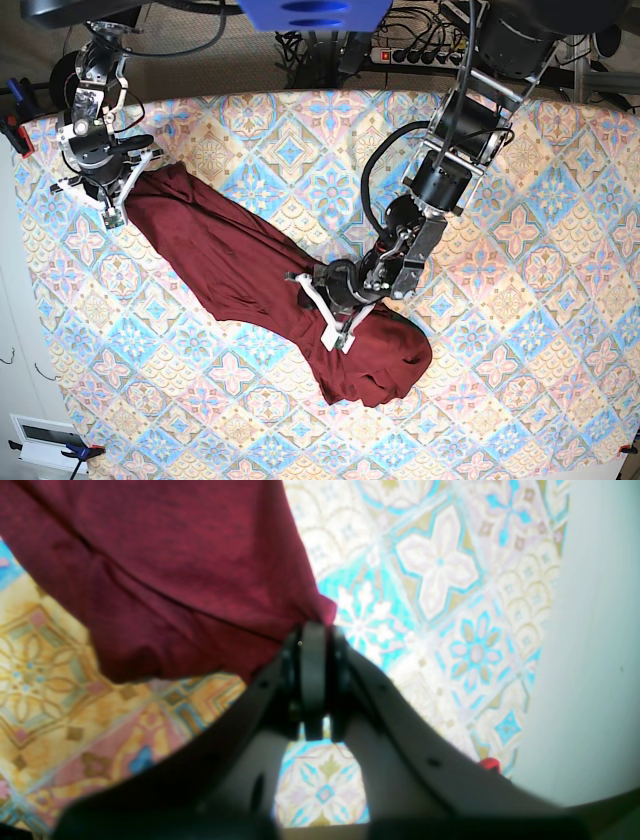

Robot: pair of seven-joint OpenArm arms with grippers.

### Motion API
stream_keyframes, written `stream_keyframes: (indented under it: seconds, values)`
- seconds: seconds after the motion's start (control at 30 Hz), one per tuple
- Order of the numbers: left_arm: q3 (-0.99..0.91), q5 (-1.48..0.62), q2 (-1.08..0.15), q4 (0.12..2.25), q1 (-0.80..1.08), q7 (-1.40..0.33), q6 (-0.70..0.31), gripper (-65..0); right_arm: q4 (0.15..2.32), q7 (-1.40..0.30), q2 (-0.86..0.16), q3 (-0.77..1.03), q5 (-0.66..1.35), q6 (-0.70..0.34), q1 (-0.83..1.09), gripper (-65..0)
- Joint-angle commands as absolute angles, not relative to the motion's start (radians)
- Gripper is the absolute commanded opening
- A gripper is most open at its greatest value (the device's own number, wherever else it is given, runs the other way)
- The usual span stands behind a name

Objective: Layout the t-shirt on the table in an organized manner, then fold the t-shirt properly
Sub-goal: 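Release and regrasp the shirt with the left gripper, stretching it lengthwise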

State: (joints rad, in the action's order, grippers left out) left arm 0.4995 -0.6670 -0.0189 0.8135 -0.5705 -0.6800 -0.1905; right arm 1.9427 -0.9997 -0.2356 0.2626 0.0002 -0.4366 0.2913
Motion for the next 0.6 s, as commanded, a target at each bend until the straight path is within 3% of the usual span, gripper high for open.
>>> stream_keyframes:
  seconds: [0.0,0.17,0.27,0.57]
  values:
    - [0.473,-0.685,-0.022,0.865,-0.628,-0.671,-0.193,-65.0,1.957,-0.986,-0.249,0.274,-0.002,-0.430,0.285,-64.6]
    - [0.344,-0.779,-0.084,1.171,-0.619,-0.825,-0.193,-65.0,1.957,-0.984,-0.249,0.288,-0.002,-0.430,0.285,-64.6]
    - [0.272,-0.845,-0.125,1.204,-0.634,-0.901,-0.193,-65.0,1.957,-0.984,-0.249,0.325,-0.002,-0.430,0.285,-64.6]
    - [0.228,-1.107,-0.323,1.322,-0.616,-0.920,-0.194,-65.0,1.957,-0.984,-0.249,0.406,-0.001,-0.430,0.203,-64.7]
